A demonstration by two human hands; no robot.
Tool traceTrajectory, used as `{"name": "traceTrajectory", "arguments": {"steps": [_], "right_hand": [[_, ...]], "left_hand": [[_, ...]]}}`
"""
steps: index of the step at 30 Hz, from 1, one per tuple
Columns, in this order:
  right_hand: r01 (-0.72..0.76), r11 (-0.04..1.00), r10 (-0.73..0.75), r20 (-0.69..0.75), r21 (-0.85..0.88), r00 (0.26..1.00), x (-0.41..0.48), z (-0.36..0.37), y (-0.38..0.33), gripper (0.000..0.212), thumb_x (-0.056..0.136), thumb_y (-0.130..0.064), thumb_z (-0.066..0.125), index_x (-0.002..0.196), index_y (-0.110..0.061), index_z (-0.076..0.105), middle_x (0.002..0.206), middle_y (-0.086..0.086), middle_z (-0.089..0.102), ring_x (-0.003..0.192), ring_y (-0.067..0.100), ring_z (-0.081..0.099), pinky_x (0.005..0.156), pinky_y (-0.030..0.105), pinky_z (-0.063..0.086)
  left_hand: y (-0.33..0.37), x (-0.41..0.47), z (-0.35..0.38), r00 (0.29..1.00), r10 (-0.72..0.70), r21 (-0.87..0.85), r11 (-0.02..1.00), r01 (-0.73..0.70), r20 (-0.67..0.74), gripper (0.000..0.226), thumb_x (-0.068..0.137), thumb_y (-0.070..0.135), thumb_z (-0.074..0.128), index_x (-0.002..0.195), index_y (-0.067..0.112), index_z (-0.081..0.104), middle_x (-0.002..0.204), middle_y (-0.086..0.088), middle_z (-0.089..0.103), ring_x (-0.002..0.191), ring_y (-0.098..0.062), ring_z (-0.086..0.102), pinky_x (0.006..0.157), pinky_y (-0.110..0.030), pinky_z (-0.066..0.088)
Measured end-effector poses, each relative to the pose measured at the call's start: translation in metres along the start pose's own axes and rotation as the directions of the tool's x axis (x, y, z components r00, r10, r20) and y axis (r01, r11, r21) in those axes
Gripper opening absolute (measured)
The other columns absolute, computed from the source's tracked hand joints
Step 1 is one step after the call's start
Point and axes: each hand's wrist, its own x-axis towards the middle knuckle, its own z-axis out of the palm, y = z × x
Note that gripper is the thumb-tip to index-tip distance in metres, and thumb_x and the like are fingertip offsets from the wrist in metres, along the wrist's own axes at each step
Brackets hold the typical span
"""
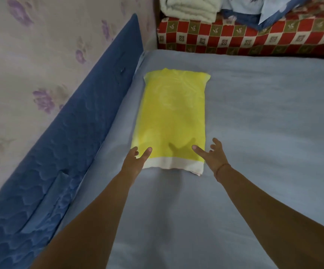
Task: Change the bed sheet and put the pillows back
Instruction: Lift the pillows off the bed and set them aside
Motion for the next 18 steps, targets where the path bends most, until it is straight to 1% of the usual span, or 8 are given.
{"name": "traceTrajectory", "arguments": {"steps": [3, 6, 9, 11, 12, 14, 16, 18], "right_hand": [[0.0, 0.999, 0.0, 0.001, -0.054, 1.0, 0.041, 0.016, 0.008, 0.104, 0.075, -0.033, 0.08, 0.153, -0.018, 0.013, 0.156, 0.008, 0.023, 0.142, 0.025, 0.028, 0.109, 0.037, 0.033], [-0.022, 0.988, 0.021, -0.009, -0.154, 1.0, 0.077, 0.03, 0.027, 0.112, 0.071, -0.04, 0.081, 0.154, -0.018, 0.008, 0.158, 0.008, 0.018, 0.143, 0.027, 0.025, 0.112, 0.043, 0.031], [-0.072, 0.973, 0.059, -0.065, -0.221, 0.996, 0.099, 0.039, 0.045, 0.114, 0.071, -0.047, 0.08, 0.154, -0.018, 0.006, 0.158, 0.009, 0.017, 0.143, 0.029, 0.025, 0.113, 0.046, 0.029], [-0.128, 0.969, 0.107, -0.11, -0.21, 0.988, 0.107, 0.044, 0.054, 0.112, 0.074, -0.05, 0.077, 0.154, -0.017, 0.006, 0.157, 0.01, 0.018, 0.142, 0.03, 0.026, 0.114, 0.045, 0.028], [-0.15, 0.972, 0.128, -0.129, -0.183, 0.983, 0.11, 0.046, 0.057, 0.11, 0.075, -0.05, 0.076, 0.153, -0.014, 0.008, 0.156, 0.011, 0.021, 0.141, 0.03, 0.029, 0.114, 0.044, 0.029], [-0.174, 0.975, 0.153, -0.148, -0.141, 0.977, 0.117, 0.051, 0.064, 0.104, 0.074, -0.049, 0.077, 0.15, -0.008, 0.019, 0.151, 0.013, 0.034, 0.135, 0.03, 0.039, 0.11, 0.041, 0.033], [-0.178, 0.962, 0.148, -0.154, -0.207, 0.977, 0.118, 0.051, 0.066, 0.091, 0.074, -0.047, 0.077, 0.143, -0.004, 0.036, 0.142, 0.015, 0.047, 0.128, 0.03, 0.047, 0.101, 0.034, 0.039], [-0.149, 0.944, 0.107, -0.154, -0.294, 0.982, 0.116, 0.044, 0.062, 0.078, 0.077, -0.045, 0.076, 0.134, -0.001, 0.048, 0.135, 0.017, 0.054, 0.124, 0.031, 0.051, 0.09, 0.029, 0.039]], "left_hand": [[-0.002, 0.055, 0.006, 1.0, -0.002, -0.001, 1.0, 0.002, -0.008, 0.088, 0.084, 0.061, 0.059, 0.153, 0.019, 0.025, 0.155, -0.002, 0.031, 0.141, -0.022, 0.032, 0.114, -0.041, 0.03], [-0.013, 0.101, 0.011, 0.998, -0.042, -0.011, 0.999, 0.042, -0.048, 0.096, 0.08, 0.066, 0.061, 0.154, 0.019, 0.021, 0.158, -0.005, 0.025, 0.143, -0.026, 0.029, 0.116, -0.042, 0.027], [-0.028, 0.13, 0.017, 0.993, -0.098, -0.04, 0.995, 0.095, -0.059, 0.101, 0.076, 0.068, 0.063, 0.153, 0.016, 0.024, 0.155, -0.009, 0.032, 0.138, -0.03, 0.036, 0.113, -0.045, 0.031], [-0.035, 0.14, 0.022, 0.991, -0.116, -0.084, 0.99, 0.11, -0.065, 0.098, 0.077, 0.063, 0.067, 0.151, 0.012, 0.027, 0.151, -0.01, 0.037, 0.134, -0.031, 0.041, 0.109, -0.042, 0.035], [-0.038, 0.143, 0.024, 0.99, -0.122, -0.094, 0.989, 0.115, -0.07, 0.095, 0.078, 0.06, 0.068, 0.15, 0.01, 0.029, 0.149, -0.01, 0.04, 0.132, -0.03, 0.043, 0.106, -0.039, 0.037], [-0.043, 0.147, 0.026, 0.99, -0.119, -0.075, 0.991, 0.113, -0.07, 0.086, 0.08, 0.054, 0.071, 0.144, 0.007, 0.038, 0.144, -0.011, 0.046, 0.129, -0.03, 0.047, 0.097, -0.033, 0.039], [-0.044, 0.148, 0.024, 0.993, -0.11, -0.055, 0.993, 0.108, -0.044, 0.079, 0.08, 0.052, 0.072, 0.137, 0.003, 0.048, 0.138, -0.012, 0.053, 0.123, -0.031, 0.052, 0.091, -0.031, 0.042], [-0.041, 0.144, 0.02, 0.994, -0.105, -0.043, 0.994, 0.105, -0.012, 0.075, 0.08, 0.051, 0.072, 0.133, 0.003, 0.052, 0.133, -0.013, 0.056, 0.119, -0.031, 0.055, 0.088, -0.032, 0.044]]}}
